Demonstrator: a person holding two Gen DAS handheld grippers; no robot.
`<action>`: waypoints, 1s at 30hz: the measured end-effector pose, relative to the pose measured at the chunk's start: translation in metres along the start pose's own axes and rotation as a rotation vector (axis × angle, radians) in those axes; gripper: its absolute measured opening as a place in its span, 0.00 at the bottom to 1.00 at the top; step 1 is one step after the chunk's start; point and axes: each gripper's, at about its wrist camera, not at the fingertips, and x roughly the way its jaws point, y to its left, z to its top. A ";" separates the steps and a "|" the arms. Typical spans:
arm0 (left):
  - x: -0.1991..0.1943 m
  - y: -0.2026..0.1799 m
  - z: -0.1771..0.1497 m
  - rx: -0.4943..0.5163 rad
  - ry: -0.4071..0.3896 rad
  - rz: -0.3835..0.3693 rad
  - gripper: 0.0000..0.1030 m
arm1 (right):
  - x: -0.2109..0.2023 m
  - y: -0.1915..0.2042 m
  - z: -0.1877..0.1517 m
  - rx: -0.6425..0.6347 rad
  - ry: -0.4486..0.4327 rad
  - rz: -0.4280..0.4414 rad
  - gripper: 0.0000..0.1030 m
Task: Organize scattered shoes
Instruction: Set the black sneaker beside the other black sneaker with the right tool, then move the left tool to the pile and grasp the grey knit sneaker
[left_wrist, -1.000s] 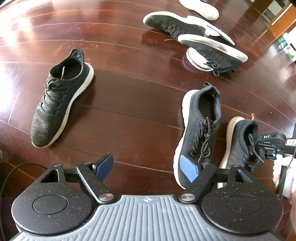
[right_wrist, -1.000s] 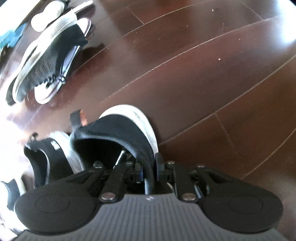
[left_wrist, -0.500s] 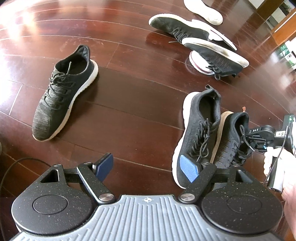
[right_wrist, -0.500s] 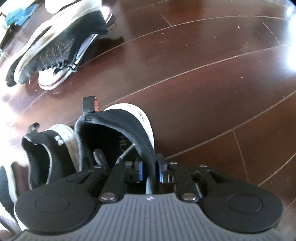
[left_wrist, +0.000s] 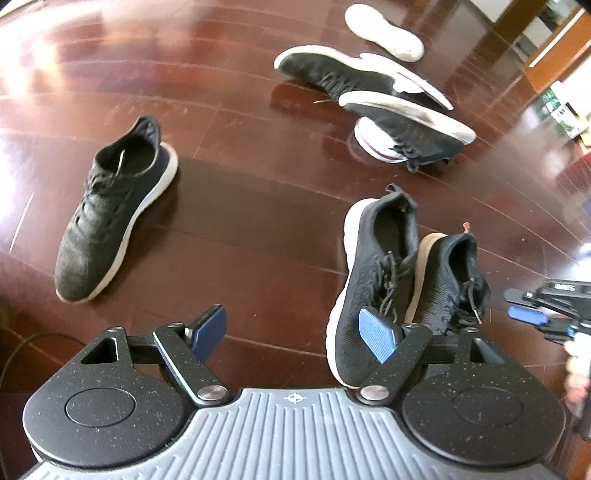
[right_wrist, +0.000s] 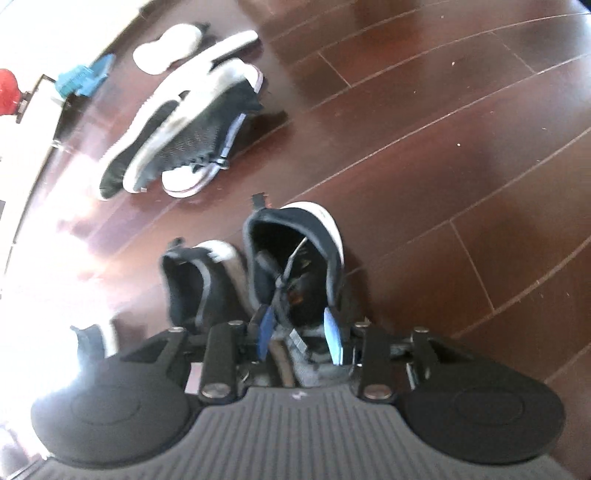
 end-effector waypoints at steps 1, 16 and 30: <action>-0.001 -0.002 0.003 0.003 0.000 -0.010 0.81 | -0.012 0.001 -0.005 -0.002 -0.005 0.009 0.34; 0.013 -0.100 0.149 0.008 -0.014 0.040 0.81 | -0.144 0.023 -0.026 0.008 0.006 0.158 0.40; 0.211 -0.081 0.311 0.429 0.017 0.185 0.51 | -0.055 0.045 -0.032 0.268 0.079 0.035 0.43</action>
